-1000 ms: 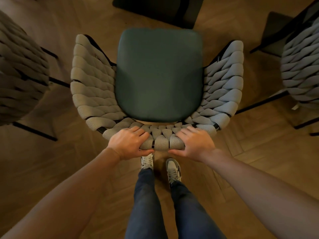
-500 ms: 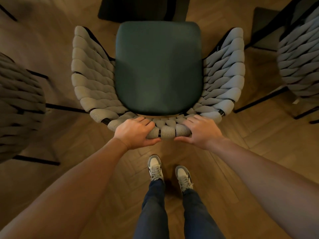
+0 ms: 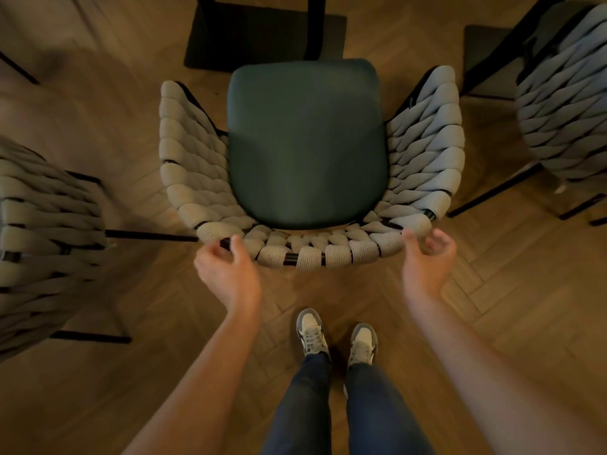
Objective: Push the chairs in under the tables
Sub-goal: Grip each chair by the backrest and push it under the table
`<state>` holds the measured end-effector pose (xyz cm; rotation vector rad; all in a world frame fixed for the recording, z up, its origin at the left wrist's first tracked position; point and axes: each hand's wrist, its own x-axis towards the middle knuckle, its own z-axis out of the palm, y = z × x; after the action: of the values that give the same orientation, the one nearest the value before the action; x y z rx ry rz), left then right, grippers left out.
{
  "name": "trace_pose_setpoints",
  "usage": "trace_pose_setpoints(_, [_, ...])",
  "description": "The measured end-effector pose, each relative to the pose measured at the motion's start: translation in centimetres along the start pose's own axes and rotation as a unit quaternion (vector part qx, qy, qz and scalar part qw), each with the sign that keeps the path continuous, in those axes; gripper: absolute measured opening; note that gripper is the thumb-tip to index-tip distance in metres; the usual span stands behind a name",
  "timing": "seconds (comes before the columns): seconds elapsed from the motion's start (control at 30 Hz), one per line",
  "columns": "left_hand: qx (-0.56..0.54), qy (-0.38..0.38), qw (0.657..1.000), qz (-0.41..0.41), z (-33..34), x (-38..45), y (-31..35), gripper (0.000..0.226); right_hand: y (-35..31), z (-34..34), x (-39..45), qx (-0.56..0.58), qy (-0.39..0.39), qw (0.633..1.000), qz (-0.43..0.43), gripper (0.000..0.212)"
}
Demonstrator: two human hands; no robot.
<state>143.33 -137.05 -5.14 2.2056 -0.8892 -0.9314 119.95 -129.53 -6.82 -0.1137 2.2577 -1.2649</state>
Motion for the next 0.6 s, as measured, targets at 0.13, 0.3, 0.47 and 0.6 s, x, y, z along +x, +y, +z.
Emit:
trace_pose_setpoints(0.13, [-0.214, -0.091, 0.93, -0.285, 0.7, 1.8, 0.2, 0.065, 0.1, 2.0, 2.7, 0.189, -0.082, 0.938, 0.28, 0.074])
trace_pose_setpoints(0.3, [-0.286, -0.087, 0.895, -0.33, 3.1, 3.1, 1.0, 0.058, 1.8, 3.6, 6.5, 0.182, -0.088, 0.911, 0.359, 0.08])
trace_pose_setpoints(0.47, [-0.261, -0.027, 0.908, -0.326, 4.4, 3.4, 0.7, 0.049, 2.5, 4.8, 8.1, 0.177, -0.088, 0.903, 0.381, 0.068])
trace_pose_setpoints(0.6, [-0.246, -0.015, 0.916, -0.317, 5.0, 4.8, 1.6, 0.052, 1.2, 5.6, 8.0, 0.208, -0.086, 0.902, 0.367, 0.075])
